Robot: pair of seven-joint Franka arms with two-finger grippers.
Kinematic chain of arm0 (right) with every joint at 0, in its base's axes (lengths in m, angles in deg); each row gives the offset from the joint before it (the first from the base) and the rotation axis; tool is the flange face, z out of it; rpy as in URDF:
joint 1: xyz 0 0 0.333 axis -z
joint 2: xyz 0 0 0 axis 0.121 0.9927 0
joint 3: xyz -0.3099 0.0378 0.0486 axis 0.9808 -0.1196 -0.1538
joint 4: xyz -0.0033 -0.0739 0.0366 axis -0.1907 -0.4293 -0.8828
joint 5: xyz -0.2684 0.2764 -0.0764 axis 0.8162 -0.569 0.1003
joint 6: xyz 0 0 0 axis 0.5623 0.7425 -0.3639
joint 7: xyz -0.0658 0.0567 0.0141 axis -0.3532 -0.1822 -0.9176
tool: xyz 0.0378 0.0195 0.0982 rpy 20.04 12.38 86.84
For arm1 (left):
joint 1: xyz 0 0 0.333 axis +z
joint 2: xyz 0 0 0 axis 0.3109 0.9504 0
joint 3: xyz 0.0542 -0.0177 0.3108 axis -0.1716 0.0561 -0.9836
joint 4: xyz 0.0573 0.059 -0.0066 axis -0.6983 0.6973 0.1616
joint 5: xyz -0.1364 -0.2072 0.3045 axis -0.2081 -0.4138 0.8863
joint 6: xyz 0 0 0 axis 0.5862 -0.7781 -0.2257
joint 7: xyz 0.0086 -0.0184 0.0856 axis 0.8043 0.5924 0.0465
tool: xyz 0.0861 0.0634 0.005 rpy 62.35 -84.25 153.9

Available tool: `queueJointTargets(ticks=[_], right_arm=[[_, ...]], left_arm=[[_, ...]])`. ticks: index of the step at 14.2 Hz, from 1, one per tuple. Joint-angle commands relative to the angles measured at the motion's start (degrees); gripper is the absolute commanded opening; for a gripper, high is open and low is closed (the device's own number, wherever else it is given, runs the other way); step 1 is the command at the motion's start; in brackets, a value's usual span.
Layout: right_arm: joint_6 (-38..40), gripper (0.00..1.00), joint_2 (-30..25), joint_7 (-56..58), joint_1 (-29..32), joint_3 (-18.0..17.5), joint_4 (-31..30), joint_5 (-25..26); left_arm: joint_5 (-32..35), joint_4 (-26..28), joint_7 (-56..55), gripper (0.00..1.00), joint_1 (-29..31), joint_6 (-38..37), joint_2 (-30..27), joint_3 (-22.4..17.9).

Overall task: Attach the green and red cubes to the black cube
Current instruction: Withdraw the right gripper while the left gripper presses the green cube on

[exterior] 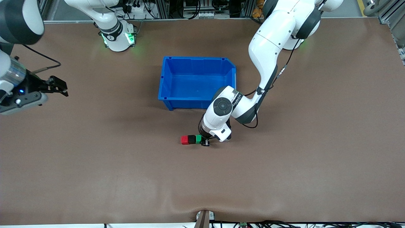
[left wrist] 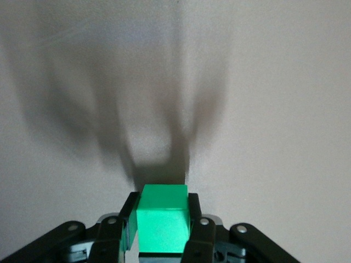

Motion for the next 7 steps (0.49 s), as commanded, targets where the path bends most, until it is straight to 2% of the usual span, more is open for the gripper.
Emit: queueJointTargets(ticks=[1, 3, 7], right_arm=[[4.9, 1.0, -0.1, -8.7, 2.0, 0.1, 2.6, -0.5], [5.6, 1.0, -0.1, -19.7, 3.1, 0.1, 4.4, -3.1], [7.1, 1.0, -0.3, -28.5, 3.2, 0.1, 7.1, -3.2]], left_arm=[[-0.9, 0.4, -0.7, 0.64, -0.5, -1.1, -1.2, -0.7], [-0.7, 0.4, -0.5, 1.0, -0.5, -1.2, -1.3, -0.8], [-0.2, 0.5, 1.8, 1.0, 0.5, -3.5, -3.9, -1.0]])
